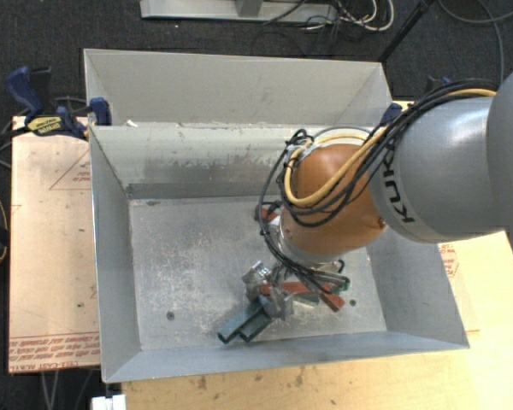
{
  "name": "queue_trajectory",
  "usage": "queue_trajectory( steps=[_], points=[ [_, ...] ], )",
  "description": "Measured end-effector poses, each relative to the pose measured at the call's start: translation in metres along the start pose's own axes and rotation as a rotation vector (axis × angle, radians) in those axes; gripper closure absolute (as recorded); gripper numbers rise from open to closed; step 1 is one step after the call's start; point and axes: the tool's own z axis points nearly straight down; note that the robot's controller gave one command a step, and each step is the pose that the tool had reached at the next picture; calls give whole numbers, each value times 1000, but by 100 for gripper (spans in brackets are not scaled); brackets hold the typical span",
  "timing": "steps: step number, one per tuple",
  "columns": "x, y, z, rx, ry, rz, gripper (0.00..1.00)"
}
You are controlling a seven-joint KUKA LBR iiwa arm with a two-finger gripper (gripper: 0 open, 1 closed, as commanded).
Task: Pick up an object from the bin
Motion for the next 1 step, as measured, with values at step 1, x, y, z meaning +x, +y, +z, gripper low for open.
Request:
queue_trajectory(
  steps=[1],
  points=[
    [0,0,-10,-1,2,0,100]
  ],
)
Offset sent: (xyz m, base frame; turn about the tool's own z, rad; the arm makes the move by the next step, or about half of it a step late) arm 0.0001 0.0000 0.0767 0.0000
